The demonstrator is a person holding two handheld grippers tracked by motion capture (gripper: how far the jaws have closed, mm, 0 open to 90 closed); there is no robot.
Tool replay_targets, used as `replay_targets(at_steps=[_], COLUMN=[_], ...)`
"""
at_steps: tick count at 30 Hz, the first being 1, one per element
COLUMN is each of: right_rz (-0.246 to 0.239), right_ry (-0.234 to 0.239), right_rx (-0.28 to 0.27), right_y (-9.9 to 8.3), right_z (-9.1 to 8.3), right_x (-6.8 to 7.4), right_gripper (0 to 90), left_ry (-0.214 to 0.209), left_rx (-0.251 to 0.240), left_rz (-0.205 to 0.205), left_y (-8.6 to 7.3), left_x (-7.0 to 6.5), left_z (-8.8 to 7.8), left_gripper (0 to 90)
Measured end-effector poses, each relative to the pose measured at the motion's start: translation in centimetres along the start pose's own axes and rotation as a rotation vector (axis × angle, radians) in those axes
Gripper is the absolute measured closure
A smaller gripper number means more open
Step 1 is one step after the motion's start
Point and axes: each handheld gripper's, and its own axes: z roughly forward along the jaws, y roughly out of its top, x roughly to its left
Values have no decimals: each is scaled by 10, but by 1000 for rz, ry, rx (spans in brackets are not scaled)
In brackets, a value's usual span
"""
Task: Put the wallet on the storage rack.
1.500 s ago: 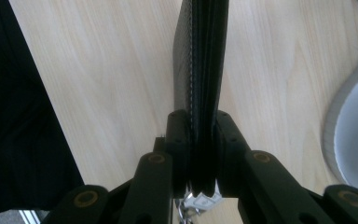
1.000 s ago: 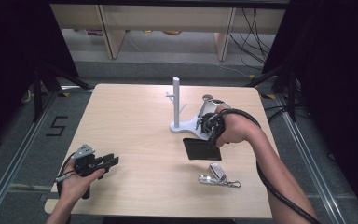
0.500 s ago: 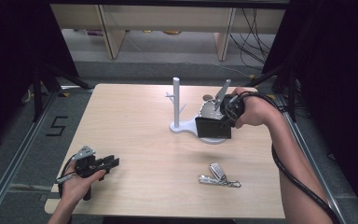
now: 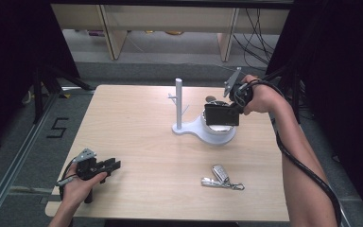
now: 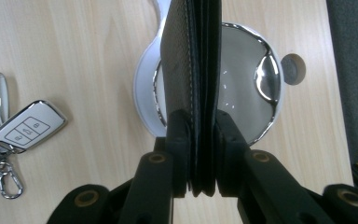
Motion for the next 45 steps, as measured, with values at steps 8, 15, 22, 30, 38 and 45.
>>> replay_targets(at_steps=[8, 15, 22, 30, 38, 45], right_rz=[-28, -25, -52, -57, -49, -71], right_ry=[-37, -39, -53, -59, -67, -64], right_rx=[24, 67, 61, 44, 1, 7], right_y=[2, 5, 12, 13, 8, 12], right_z=[-7, 5, 15, 24, 31, 35], right_x=[-6, -8, -12, -12, -17, -19], right_gripper=[799, 798, 798, 798, 792, 791], left_ry=[1, -7, -5, -7, -5, 0], left_rx=[11, 7, 7, 6, 15, 28], left_rz=[0, 2, 0, 3, 3, 7], left_y=[1, 1, 0, -1, -1, -1], left_x=[1, -1, -1, 0, -2, -2], left_z=[0, 1, 1, 2, 3, 3], left_gripper=[635, 634, 634, 632, 631, 630])
